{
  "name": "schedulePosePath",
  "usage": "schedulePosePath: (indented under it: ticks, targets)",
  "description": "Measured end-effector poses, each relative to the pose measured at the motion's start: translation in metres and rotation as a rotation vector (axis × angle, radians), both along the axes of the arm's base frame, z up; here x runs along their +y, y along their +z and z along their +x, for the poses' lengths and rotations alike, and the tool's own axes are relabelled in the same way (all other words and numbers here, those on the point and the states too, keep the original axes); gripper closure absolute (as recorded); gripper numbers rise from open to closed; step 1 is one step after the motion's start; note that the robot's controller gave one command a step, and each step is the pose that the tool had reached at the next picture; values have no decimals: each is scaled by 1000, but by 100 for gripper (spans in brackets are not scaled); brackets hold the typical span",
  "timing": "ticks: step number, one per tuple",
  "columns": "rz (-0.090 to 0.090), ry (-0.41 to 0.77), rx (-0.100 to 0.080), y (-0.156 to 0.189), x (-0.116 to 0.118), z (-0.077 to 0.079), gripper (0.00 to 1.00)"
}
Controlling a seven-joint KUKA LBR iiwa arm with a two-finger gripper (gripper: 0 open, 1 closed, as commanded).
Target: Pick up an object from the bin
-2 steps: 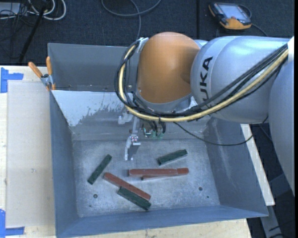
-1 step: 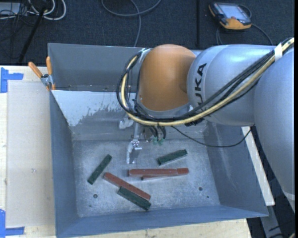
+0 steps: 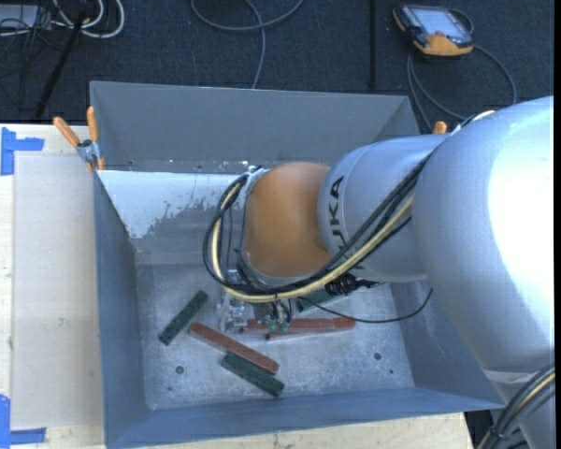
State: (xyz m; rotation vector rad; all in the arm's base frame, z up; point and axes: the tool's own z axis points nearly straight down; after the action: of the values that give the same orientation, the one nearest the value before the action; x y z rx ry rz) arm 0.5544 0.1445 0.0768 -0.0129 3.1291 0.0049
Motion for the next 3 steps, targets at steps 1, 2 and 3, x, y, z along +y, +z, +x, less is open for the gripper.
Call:
schedulePosePath:
  ticks: [1, 2, 3]
  targets:
    - [0, 2, 10, -2, 1, -3, 0]
    - [1, 1, 8, -2, 1, -3, 0]
    - [4, -45, -6, -1, 60, 55, 100]
